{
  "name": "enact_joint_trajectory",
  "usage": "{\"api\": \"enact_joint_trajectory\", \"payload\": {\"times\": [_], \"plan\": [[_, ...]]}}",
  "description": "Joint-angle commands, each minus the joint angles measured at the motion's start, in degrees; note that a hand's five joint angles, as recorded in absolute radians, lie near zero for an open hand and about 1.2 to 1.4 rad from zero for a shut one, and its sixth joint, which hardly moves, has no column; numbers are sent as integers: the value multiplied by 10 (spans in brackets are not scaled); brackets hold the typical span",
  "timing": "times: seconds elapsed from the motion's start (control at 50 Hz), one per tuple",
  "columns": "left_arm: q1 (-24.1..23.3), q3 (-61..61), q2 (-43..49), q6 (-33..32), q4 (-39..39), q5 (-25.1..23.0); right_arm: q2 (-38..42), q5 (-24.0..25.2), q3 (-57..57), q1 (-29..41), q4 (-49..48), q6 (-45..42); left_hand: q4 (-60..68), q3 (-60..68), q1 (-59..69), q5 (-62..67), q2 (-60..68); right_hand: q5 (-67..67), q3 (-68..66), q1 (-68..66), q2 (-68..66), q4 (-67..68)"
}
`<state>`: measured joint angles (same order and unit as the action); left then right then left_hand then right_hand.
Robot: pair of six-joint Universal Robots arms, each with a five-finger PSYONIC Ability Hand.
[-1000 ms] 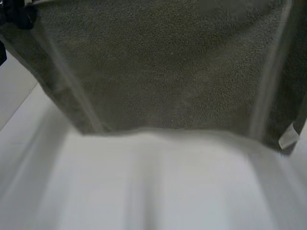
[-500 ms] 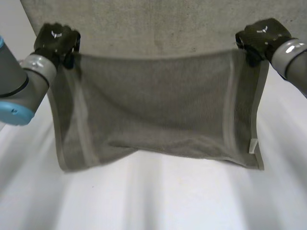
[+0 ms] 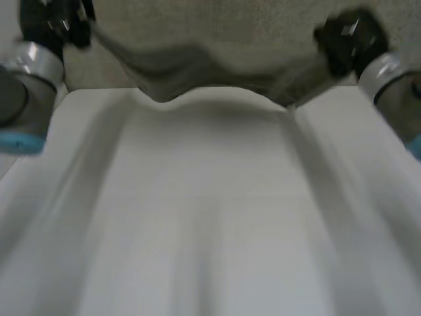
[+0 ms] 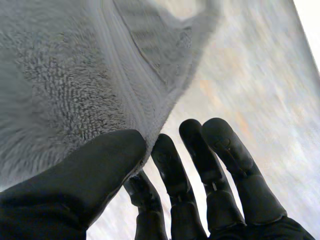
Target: Fold the towel.
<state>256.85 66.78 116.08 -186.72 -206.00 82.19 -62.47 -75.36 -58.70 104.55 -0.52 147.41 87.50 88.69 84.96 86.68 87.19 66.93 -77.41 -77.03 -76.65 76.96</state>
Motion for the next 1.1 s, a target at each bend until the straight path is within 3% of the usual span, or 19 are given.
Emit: {"api": "enact_joint_trajectory", "payload": {"times": [0.02,0.22,0.34,0.62,0.66,0.76,0.86,0.9,1.1], "plan": [[15,135,25,-48,4,-20,12,23,-100,-1,29,-29,-75,-87,-50,-167,-72,31,-26,-30,-34,30],[25,231,78,-227,4,-21,67,13,-167,7,29,-50,-75,-87,-50,-167,-72,31,-26,-30,-34,30],[30,260,65,-240,5,-22,41,9,-197,3,31,-50,-75,-87,-50,-167,-72,31,-26,-30,-34,30],[62,400,-182,-240,12,-22,-228,1,-317,-14,46,-49,-75,-87,-50,-167,-72,31,-26,-30,-34,30],[76,433,-260,-239,13,-24,-292,8,-318,-42,75,-52,-75,-87,-50,-167,-72,31,-26,-30,-34,30],[94,466,-327,-221,16,-57,-339,31,-307,-84,132,-63,-75,-87,-50,-167,-72,31,-26,-30,-34,30],[88,473,-323,-199,27,-93,-305,72,-306,-98,147,-71,-75,-87,-50,-167,-72,31,-26,-30,-34,30],[87,466,-277,-199,24,-99,-251,80,-302,-98,150,-73,-75,-87,-50,-167,-72,31,-26,-30,-34,30],[45,362,-105,-217,27,-72,-134,80,-262,-91,148,-86,-75,-87,-50,-167,-72,31,-26,-30,-34,30]]}}
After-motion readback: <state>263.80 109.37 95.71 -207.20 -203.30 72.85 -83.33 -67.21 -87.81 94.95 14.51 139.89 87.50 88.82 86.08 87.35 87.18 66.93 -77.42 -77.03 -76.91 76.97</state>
